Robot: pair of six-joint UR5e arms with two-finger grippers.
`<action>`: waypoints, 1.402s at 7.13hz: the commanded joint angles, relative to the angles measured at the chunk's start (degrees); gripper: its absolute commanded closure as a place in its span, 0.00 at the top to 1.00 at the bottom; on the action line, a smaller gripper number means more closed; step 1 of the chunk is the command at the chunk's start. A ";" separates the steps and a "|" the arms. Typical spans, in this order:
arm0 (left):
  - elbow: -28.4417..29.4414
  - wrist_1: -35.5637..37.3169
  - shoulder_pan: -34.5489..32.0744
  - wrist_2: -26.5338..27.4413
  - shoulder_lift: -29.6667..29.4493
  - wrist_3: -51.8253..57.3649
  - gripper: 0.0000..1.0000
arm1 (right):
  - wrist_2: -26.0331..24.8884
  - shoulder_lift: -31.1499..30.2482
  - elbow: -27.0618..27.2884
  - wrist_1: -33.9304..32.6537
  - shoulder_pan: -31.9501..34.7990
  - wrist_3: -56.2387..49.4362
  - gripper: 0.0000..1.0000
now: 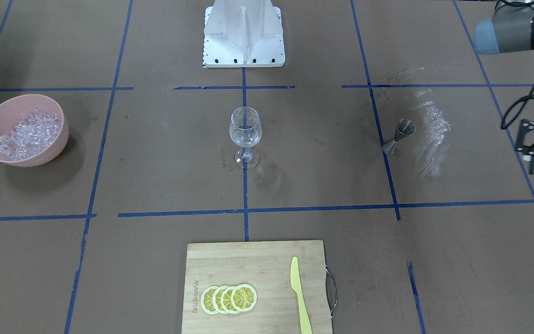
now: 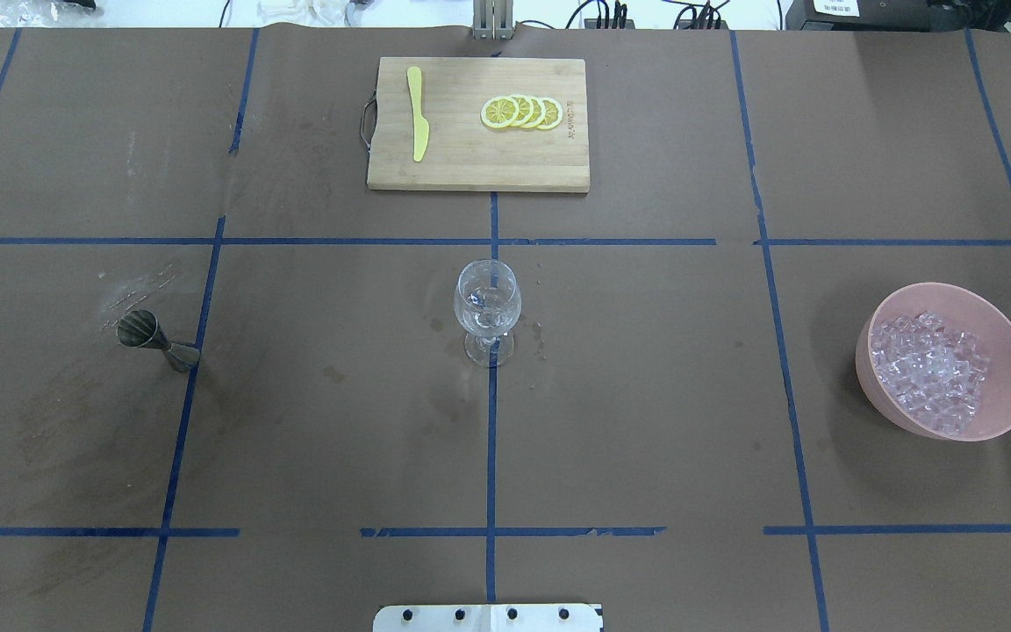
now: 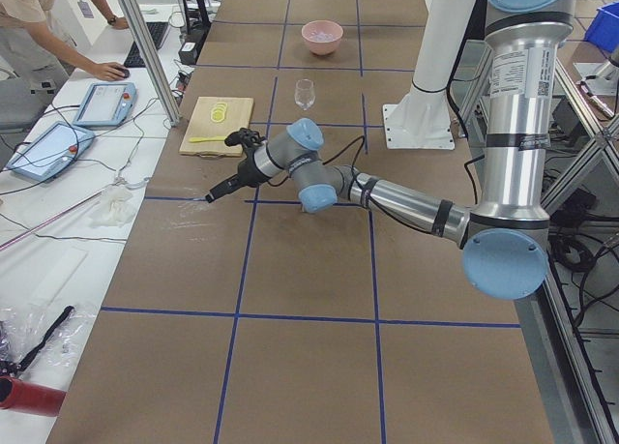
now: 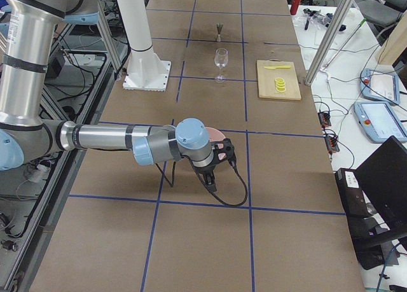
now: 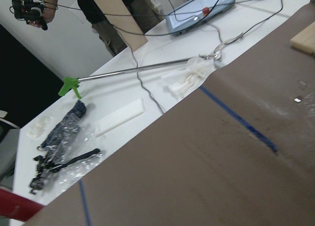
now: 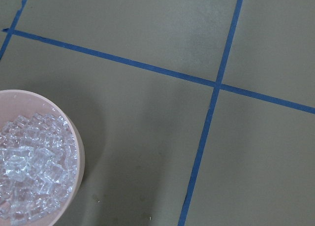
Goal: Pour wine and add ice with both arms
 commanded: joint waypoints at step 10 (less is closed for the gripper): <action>4.77 29.76 -18.33 -42.11 14.14 4.51 1.00 | 0.19 0.58 6.23 -0.26 -5.24 11.66 1.00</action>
